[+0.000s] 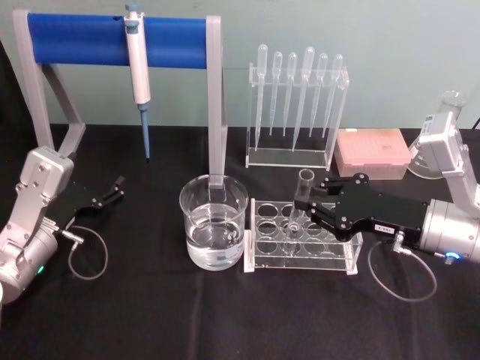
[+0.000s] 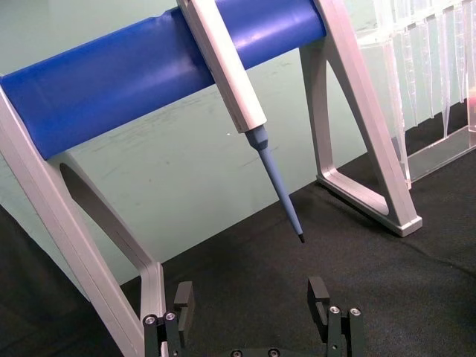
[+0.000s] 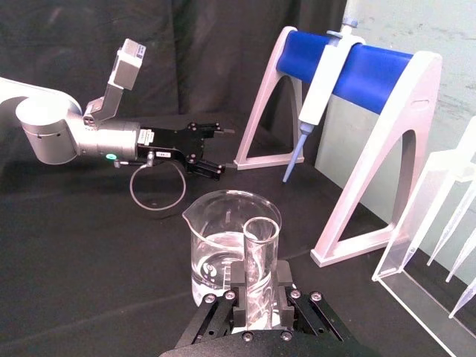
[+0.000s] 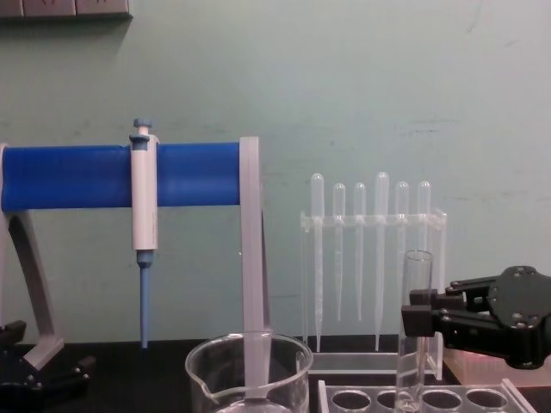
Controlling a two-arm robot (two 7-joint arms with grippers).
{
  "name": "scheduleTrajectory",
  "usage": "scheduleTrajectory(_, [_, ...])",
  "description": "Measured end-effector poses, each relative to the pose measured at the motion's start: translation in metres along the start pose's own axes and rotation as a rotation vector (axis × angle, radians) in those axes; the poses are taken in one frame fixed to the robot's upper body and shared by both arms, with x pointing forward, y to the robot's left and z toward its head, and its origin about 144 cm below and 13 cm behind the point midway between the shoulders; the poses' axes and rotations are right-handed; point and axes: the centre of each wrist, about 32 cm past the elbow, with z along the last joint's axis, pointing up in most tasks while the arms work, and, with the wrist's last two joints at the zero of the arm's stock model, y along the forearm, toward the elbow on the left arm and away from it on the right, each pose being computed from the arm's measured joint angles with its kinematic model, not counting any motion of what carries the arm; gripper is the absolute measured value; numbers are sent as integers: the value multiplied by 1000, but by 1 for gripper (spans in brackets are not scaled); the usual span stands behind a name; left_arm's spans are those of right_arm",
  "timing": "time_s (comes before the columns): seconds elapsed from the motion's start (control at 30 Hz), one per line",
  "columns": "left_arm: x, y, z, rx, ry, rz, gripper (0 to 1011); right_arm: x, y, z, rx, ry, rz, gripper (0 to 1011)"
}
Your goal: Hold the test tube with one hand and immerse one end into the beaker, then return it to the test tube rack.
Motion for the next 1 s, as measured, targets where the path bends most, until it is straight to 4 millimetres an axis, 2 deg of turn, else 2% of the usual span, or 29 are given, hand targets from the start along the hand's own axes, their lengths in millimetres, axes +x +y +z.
scheduleTrajectory(0.27, [0,0,0,0,0,0,1000,0,0,1,0,-2,0,243])
scheduleTrajectory(0.5, [0,0,0,0,0,0,1000,0,0,1,0,-3,1,435])
scheduleTrajectory(0.73, [0,0,0,0,0,0,1000,0,0,2,-1,-3,2,685])
scheduleTrajectory(0.83, [0,0,0,0,0,0,1000,0,0,2,-1,-5,2,743])
scheduleTrajectory(0.87, [0,0,0,0,0,0,1000,-1,1,5,6,-13,7,800])
scheduleTrajectory(1.0, [0,0,0,0,0,0,1000,-4,3,22,59,-59,-6,900])
